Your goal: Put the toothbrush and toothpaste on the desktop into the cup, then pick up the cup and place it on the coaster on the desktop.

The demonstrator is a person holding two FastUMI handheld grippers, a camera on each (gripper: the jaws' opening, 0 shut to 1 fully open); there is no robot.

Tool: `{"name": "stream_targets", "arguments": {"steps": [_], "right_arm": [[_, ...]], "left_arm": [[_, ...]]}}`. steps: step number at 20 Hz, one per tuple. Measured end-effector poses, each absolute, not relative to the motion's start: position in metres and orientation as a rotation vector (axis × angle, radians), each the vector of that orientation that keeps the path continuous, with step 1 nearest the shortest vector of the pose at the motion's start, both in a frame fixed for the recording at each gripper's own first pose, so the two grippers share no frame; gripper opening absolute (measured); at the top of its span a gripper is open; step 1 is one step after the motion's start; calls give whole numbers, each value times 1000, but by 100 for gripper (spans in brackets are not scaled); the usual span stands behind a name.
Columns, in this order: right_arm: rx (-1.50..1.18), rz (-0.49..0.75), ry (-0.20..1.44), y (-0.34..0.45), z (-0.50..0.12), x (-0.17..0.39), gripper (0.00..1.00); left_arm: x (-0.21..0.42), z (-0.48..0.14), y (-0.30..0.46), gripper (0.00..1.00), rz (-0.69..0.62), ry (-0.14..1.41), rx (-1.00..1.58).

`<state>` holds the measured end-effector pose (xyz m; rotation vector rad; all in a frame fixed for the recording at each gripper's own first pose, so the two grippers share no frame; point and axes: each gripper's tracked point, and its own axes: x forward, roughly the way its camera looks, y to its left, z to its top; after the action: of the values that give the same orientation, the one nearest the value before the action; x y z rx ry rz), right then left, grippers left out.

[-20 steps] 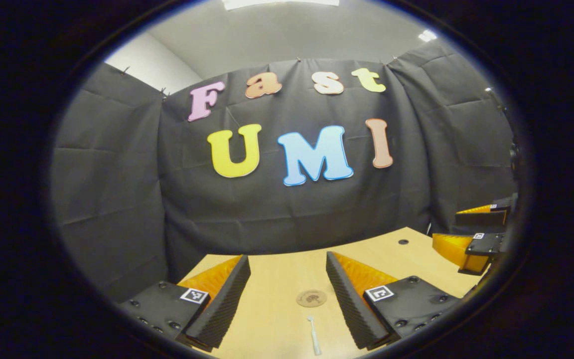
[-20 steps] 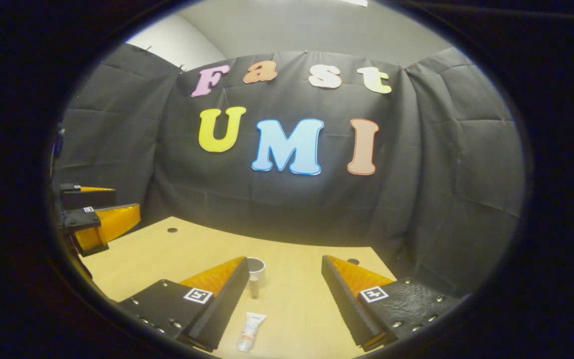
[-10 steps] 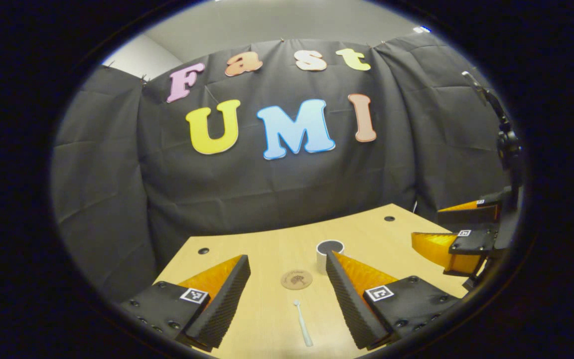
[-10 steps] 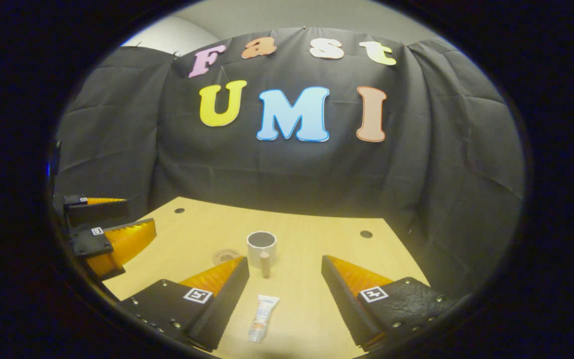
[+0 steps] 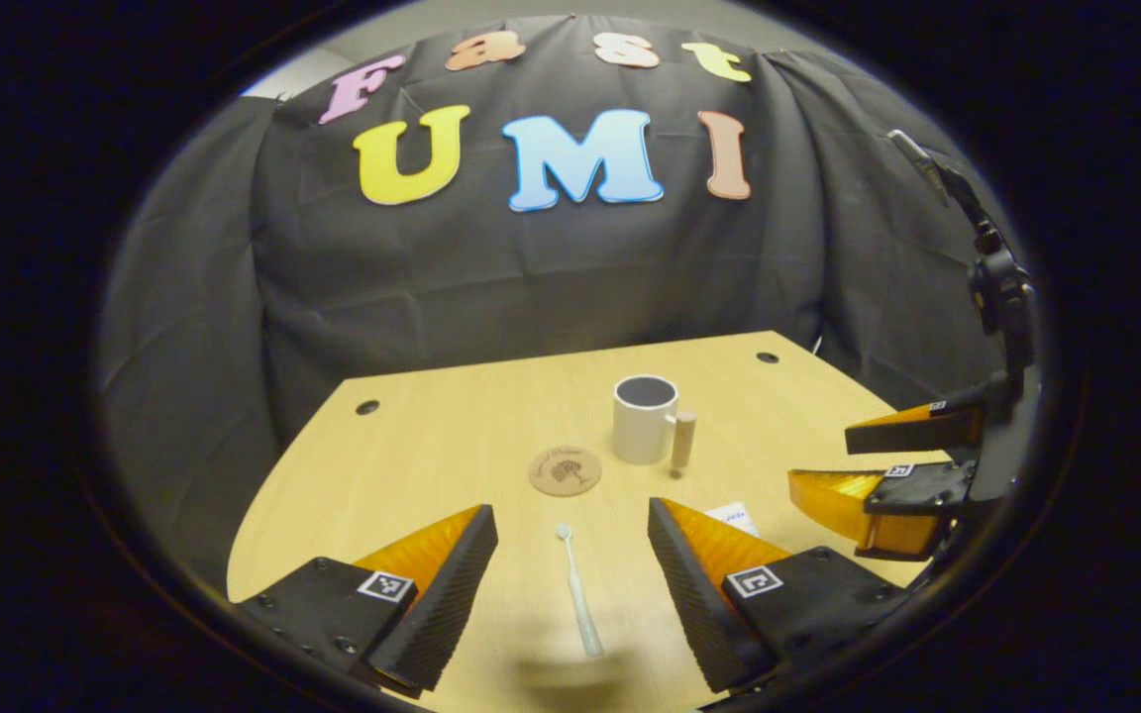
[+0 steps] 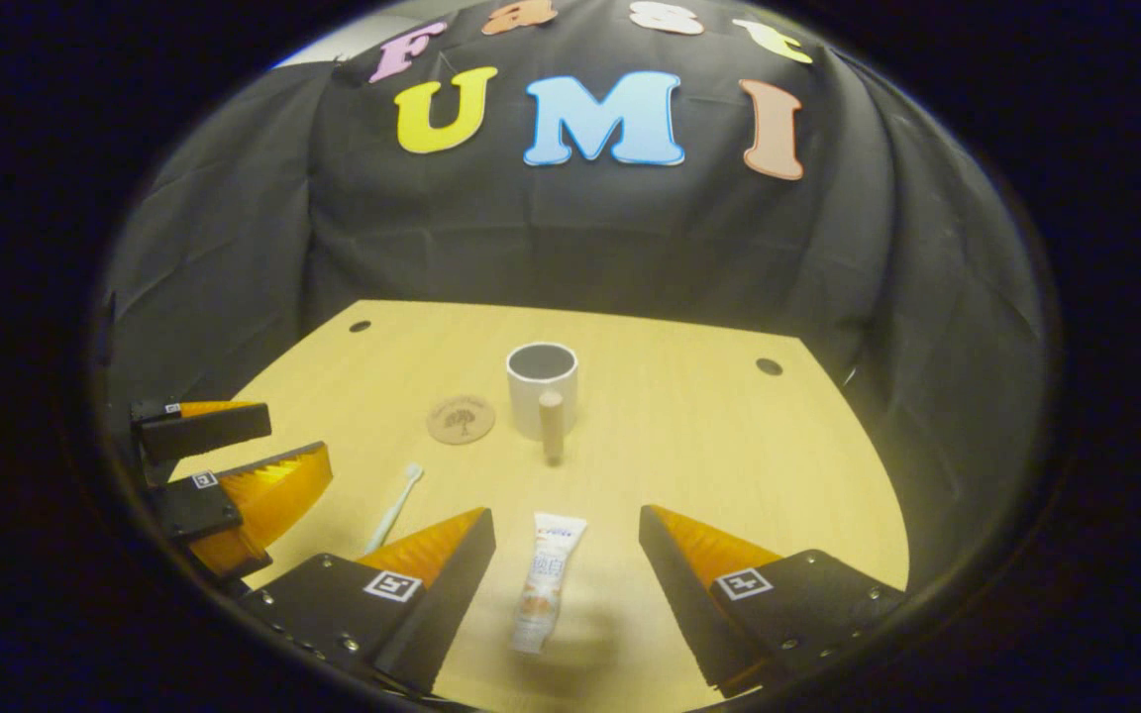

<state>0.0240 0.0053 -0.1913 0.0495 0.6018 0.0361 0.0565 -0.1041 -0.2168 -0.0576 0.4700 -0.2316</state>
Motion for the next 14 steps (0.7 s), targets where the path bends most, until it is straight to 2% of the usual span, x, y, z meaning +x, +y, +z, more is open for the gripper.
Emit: {"name": "stream_targets", "arguments": {"steps": [14], "right_arm": [[142, 9, 939, 18, -303, 33, 93]], "left_arm": [[66, -353, -117, 100, -229, 819, -84]]}}
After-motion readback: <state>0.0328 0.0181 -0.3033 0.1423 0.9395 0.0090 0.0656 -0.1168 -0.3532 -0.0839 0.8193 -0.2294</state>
